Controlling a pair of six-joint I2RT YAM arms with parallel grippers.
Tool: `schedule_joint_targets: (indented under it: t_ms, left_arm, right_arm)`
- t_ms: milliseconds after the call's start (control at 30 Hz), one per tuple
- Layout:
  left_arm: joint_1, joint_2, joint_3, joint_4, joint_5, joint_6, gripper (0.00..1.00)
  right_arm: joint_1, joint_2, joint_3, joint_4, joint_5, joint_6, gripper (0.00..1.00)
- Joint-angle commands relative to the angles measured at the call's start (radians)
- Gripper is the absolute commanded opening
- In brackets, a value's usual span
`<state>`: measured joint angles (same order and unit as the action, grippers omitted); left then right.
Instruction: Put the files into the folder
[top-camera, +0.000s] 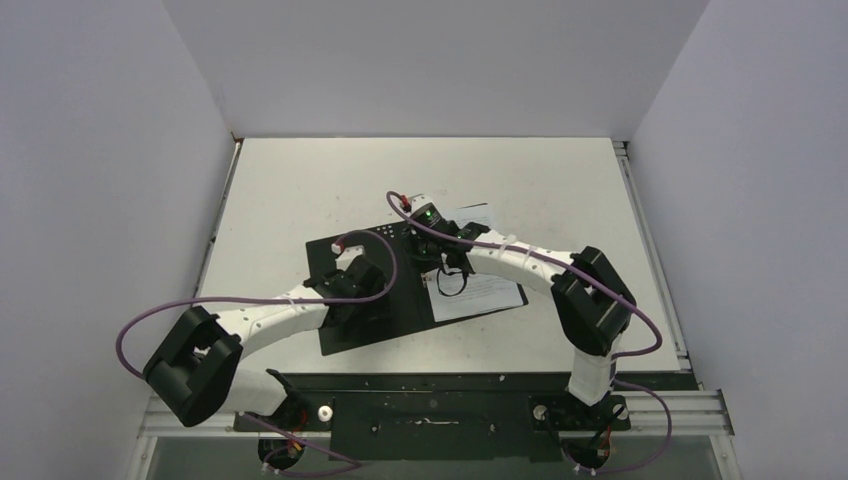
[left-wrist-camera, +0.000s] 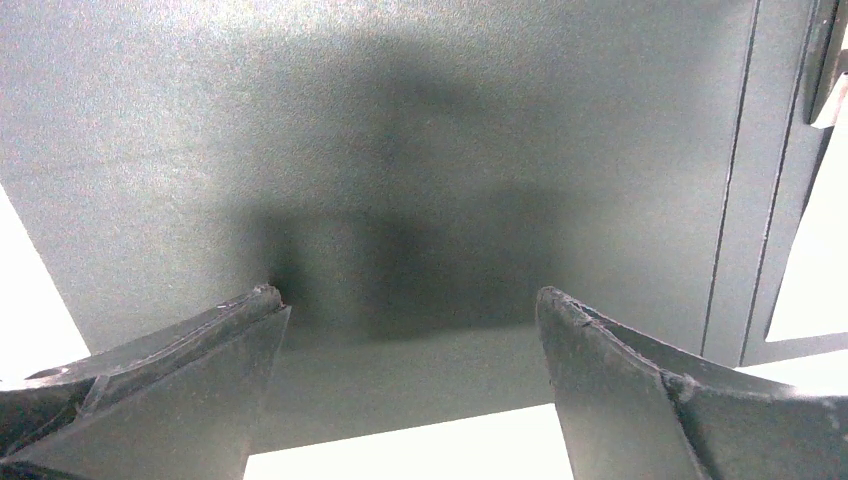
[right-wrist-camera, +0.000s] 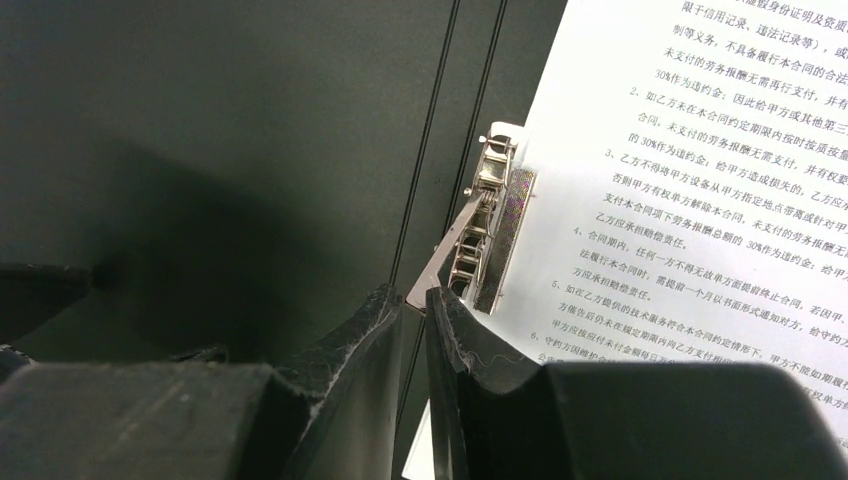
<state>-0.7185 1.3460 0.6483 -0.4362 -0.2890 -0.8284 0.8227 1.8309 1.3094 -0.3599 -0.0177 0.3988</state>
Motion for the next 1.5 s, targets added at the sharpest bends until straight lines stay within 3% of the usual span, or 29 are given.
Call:
schedule_joint_targets:
  t_ms: [0,667,1467]
  left_arm:
    - [-0.003,0.054,-0.047,0.045,0.06,-0.045,0.97]
    - [0.021,0.047,-0.107,0.115,0.117,-0.116,0.97]
    - [0.042,0.057,-0.136,0.145,0.129,-0.148,0.97]
  right_arm:
    - [0.016,0.011,0.041,-0.025,0.047,-0.027,0.17]
    - [0.047,0.024,-0.04,-0.071,0.128,-0.059,0.05]
    - [0.079,0.08,-0.131,-0.094,0.223,-0.069,0.05]
